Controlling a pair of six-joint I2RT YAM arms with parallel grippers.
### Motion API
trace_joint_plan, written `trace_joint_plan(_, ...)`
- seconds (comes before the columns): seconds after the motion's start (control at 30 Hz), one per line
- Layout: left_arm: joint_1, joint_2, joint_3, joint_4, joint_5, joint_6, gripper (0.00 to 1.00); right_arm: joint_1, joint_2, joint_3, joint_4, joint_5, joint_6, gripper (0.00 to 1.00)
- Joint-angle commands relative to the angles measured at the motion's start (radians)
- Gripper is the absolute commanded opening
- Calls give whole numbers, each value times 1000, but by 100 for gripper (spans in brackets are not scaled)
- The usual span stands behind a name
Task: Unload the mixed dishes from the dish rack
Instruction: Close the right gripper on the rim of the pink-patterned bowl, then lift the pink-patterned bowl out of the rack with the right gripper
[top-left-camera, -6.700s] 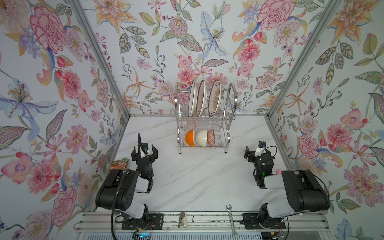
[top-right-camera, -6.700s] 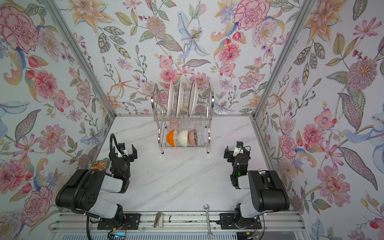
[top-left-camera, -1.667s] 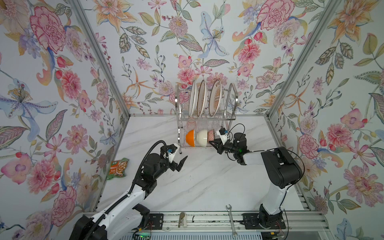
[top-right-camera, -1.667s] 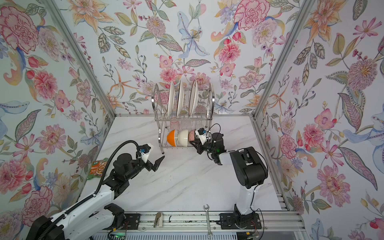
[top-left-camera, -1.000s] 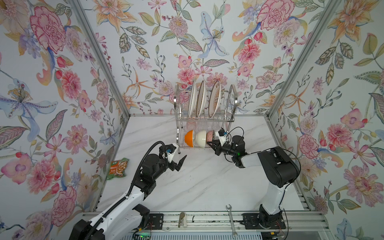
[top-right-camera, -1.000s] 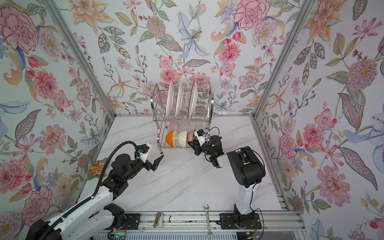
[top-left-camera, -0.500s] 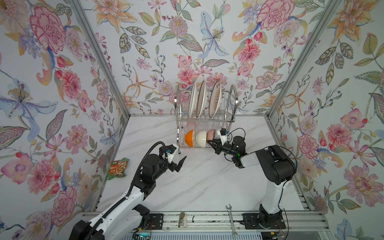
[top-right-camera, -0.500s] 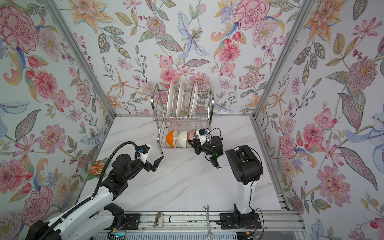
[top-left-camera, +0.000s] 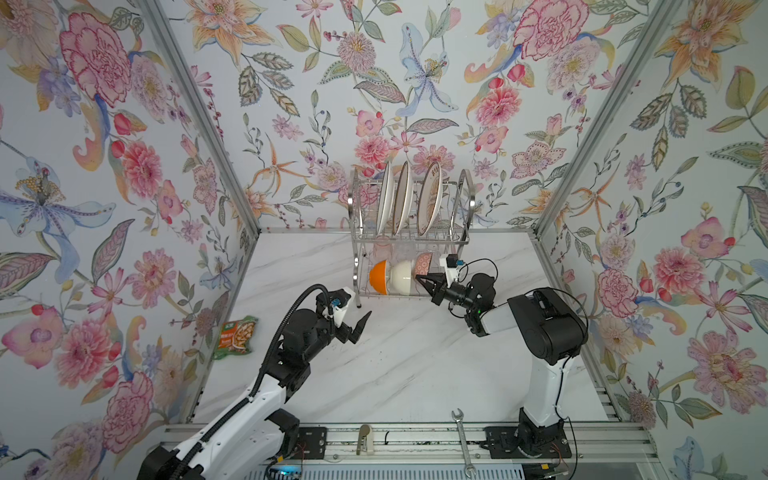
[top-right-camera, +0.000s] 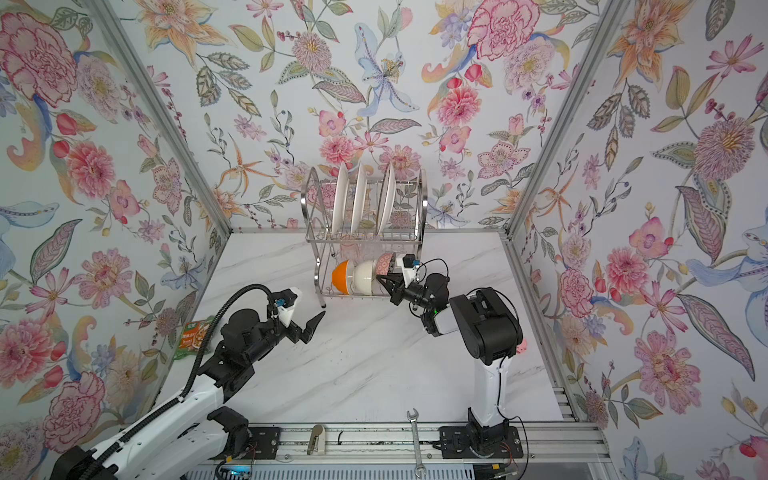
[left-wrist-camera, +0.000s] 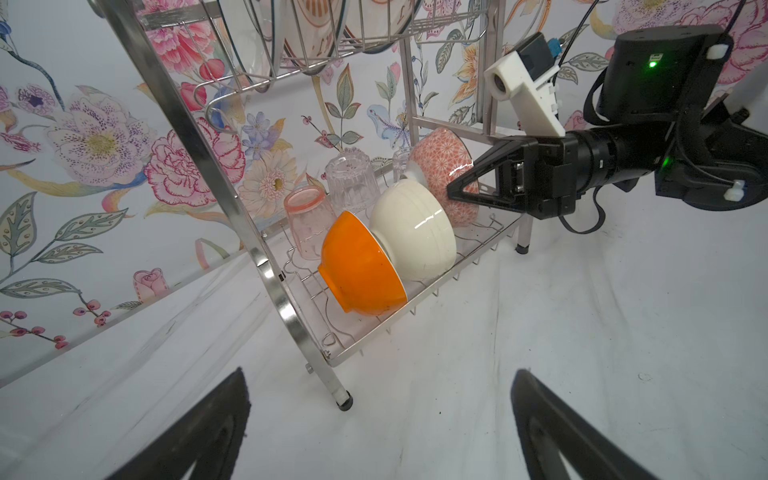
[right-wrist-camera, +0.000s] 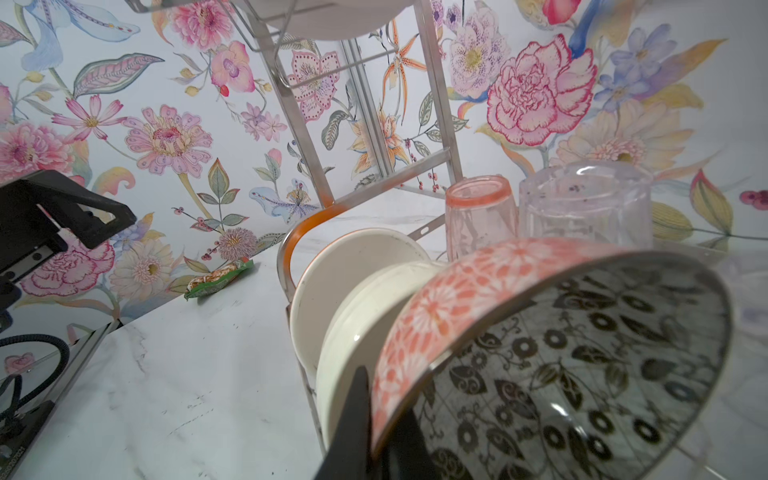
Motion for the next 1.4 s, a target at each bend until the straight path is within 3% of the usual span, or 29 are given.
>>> trace_joint_plan(0.0,-13,-1,4,7,-18,8,100,-7,-13,42,157,-21,21,0)
trace_joint_plan(0.4,-13,2,15,8,-18,3,99,-33,-41,15,196,1,36,0)
trace_joint_plan(0.83,-13,14,45,14,-12,-8,99,-33,-189,-110,162,77,-37,0)
trace_joint_plan(1.17,-13,-13,65,11,-16,-27,99,37,-370,-221,-36,112,-182,0)
trace_joint_plan(1.27,-14,-29,78,-1,-25,-35,99,72,-459,-254,-168,137,-266,0)
trace_joint_plan(1.37,-10,-49,108,-41,-45,-52,99,119,-573,-256,-407,162,-396,0)
